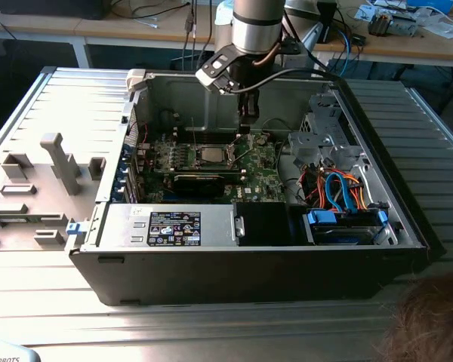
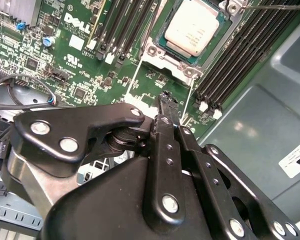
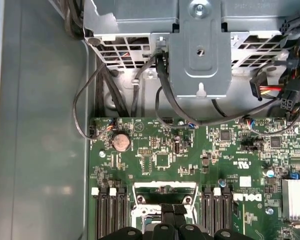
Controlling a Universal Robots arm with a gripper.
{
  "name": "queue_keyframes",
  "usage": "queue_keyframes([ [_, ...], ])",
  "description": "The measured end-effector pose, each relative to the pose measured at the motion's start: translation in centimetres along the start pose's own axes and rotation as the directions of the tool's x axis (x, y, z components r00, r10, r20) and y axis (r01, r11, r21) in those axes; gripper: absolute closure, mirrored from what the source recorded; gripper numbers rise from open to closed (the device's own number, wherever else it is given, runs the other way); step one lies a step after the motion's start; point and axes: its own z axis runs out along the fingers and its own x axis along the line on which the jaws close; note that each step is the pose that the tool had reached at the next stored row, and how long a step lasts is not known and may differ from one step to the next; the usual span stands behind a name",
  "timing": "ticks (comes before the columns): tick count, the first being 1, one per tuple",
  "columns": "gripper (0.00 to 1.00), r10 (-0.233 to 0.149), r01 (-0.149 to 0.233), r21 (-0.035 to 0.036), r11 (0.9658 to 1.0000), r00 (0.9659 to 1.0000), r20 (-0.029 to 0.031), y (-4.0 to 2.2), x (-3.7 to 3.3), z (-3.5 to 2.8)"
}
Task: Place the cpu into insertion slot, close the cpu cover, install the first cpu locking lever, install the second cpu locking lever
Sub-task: 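Close the cpu cover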
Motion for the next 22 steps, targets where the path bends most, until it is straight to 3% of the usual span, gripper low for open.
queue_keyframes([
  [13,0.89,0.001,-0.001,0.0,1.0,1.0,0.0001,0.36,0.0,0.32],
  [18,0.89,0.001,-0.001,0.0017,1.0,1.0,0.0,2.31,0.01,0.38],
  [22,0.89,0.002,-0.002,0.0037,1.0,1.0,0.0,2.87,0.02,0.62],
])
